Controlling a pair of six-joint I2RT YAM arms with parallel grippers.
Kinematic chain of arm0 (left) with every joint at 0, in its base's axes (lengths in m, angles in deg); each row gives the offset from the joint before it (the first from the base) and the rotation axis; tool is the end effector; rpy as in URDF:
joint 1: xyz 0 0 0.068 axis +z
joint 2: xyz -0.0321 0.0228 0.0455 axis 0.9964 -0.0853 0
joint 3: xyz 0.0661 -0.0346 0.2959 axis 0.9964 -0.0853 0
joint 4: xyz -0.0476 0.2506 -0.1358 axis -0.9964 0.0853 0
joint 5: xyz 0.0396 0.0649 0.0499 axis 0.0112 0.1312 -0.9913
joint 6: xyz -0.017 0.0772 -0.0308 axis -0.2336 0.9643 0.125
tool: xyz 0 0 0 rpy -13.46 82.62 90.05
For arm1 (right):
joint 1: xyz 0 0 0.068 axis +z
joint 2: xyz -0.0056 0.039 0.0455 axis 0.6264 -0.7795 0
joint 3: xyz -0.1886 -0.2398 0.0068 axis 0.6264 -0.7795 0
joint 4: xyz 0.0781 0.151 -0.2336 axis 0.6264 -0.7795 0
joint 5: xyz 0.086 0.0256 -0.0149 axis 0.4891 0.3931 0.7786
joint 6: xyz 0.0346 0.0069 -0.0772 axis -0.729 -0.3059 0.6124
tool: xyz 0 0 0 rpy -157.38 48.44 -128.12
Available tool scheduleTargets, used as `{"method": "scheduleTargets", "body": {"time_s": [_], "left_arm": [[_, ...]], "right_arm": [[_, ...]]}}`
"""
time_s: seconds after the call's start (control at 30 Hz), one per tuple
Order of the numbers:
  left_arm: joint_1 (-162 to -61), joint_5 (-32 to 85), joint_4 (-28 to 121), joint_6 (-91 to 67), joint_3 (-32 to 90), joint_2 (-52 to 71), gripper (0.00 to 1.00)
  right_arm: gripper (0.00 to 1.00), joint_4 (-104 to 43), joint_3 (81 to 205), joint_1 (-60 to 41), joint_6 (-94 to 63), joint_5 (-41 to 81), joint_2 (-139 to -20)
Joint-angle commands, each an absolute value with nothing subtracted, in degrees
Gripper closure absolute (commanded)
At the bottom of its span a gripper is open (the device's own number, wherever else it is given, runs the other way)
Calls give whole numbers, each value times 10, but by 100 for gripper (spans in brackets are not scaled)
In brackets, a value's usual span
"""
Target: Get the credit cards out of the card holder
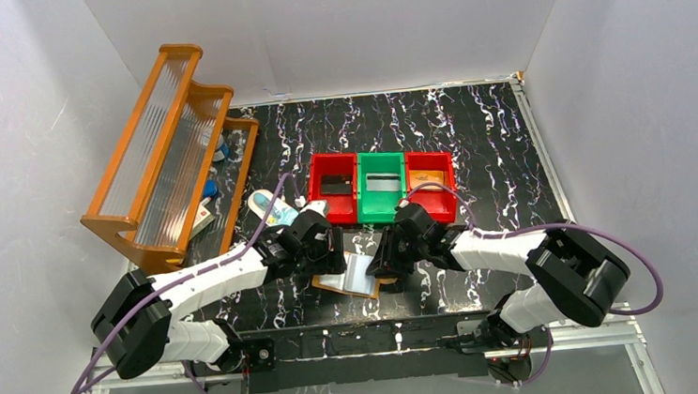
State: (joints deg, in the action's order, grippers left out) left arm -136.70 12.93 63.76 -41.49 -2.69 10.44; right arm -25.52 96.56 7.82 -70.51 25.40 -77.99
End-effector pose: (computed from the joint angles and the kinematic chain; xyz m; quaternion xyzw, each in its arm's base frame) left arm 0.1907 -0.2292 0.1869 0.0709 0.9314 -0.2251 0.2772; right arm 0.1865 0.2213 0.1285 0.0790 0.9184 0.3634 0.1353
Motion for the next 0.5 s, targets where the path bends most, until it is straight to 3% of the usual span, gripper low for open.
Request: {"method": "scheduleTargets", "body": {"time_s": [0.0,0.33,0.47], "left_arm": [[-1369,87,665,-423,-39,119,29],[-1369,30,690,-432,-48,149,18],[-1369,53,698,-417,-33,114,21]], "right_arm": [[63,-226,988,79,-706,269,-789],[67,-251,997,79,-703,255,-791],[67,-251,999,79,-703,255,-791]]}}
